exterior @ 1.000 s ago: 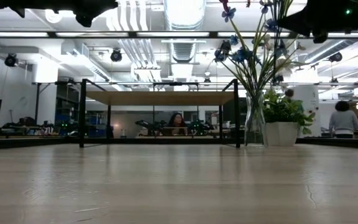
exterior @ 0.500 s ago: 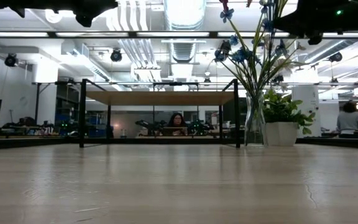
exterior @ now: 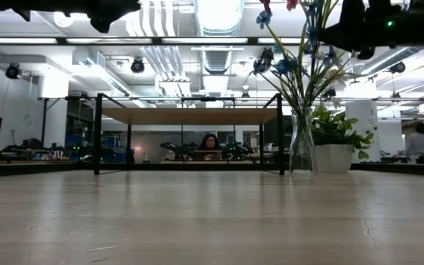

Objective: Pick and place flowers into a vace then onto a shelf
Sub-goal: Adjust the orange flowers on the transparent flower vase

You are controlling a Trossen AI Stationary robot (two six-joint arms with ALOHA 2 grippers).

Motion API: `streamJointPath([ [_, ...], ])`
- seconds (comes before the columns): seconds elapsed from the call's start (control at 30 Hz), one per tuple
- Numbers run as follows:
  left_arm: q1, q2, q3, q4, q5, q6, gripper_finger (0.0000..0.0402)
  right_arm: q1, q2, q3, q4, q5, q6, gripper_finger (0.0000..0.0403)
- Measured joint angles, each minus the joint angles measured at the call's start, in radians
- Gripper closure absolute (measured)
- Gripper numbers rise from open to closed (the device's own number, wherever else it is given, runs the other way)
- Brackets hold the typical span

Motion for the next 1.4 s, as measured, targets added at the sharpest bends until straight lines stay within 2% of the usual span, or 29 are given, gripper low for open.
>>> streamJointPath([
  [0.33,0.0,0.014,0.0,-0.001,0.0,0.0,0.0274,-0.039,0.067,-0.014,0.1,-0.028,0.007,0.0391],
  [0.77,0.0,0.013,0.0,-0.003,0.0,0.0,0.0274,-0.045,0.196,-0.021,0.085,-0.027,0.059,0.0391],
  [1.17,0.0,0.013,0.0,-0.004,0.0,0.0,0.0274,-0.045,0.287,-0.024,-0.016,0.01,0.126,0.0391],
  [1.27,0.0,0.013,0.0,-0.004,0.0,0.0,0.0274,-0.044,0.284,-0.024,-0.017,0.01,0.127,0.0382],
  [1.4,0.0,0.013,0.0,-0.004,0.0,-0.005,0.0274,-0.044,0.272,-0.024,-0.017,0.01,0.126,0.0347],
])
